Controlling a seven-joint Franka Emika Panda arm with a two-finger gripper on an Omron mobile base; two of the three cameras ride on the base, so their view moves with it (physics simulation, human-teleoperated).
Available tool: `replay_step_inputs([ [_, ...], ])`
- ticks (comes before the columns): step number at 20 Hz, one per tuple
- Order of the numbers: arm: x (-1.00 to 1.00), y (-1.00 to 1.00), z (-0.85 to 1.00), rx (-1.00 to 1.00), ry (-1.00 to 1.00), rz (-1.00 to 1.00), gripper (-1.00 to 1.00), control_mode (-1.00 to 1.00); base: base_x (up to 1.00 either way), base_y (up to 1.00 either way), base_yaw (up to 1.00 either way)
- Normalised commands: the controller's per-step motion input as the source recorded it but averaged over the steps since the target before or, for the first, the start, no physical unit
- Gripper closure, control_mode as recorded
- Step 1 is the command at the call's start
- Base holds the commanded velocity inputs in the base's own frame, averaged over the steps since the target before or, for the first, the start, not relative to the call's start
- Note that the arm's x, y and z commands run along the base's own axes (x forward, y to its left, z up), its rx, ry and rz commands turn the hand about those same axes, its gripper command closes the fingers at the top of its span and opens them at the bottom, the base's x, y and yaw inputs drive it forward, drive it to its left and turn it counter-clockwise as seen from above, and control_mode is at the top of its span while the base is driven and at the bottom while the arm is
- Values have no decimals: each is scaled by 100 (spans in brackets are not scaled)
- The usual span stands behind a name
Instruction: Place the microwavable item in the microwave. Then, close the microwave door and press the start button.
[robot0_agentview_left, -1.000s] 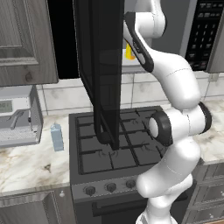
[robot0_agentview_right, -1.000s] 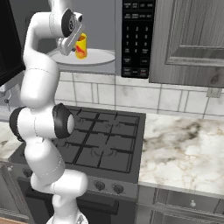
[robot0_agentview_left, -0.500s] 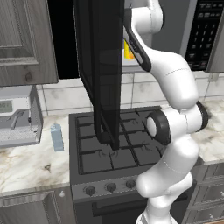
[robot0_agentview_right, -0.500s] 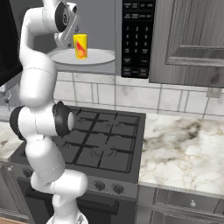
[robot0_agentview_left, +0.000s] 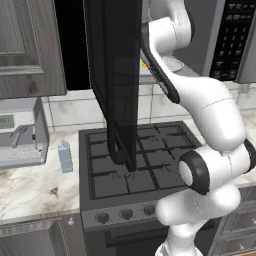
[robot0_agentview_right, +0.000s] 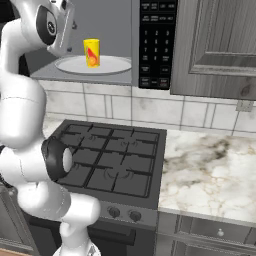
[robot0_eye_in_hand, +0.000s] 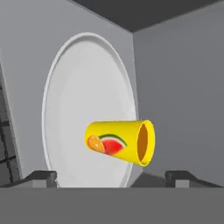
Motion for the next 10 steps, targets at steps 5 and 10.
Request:
replay_step_inputs([
  [5, -100, 0, -62, -8, -26, 0, -100, -100, 0, 0, 0],
  [10, -98, 0, -60, -3, -15, 0, -100, -100, 0, 0, 0],
])
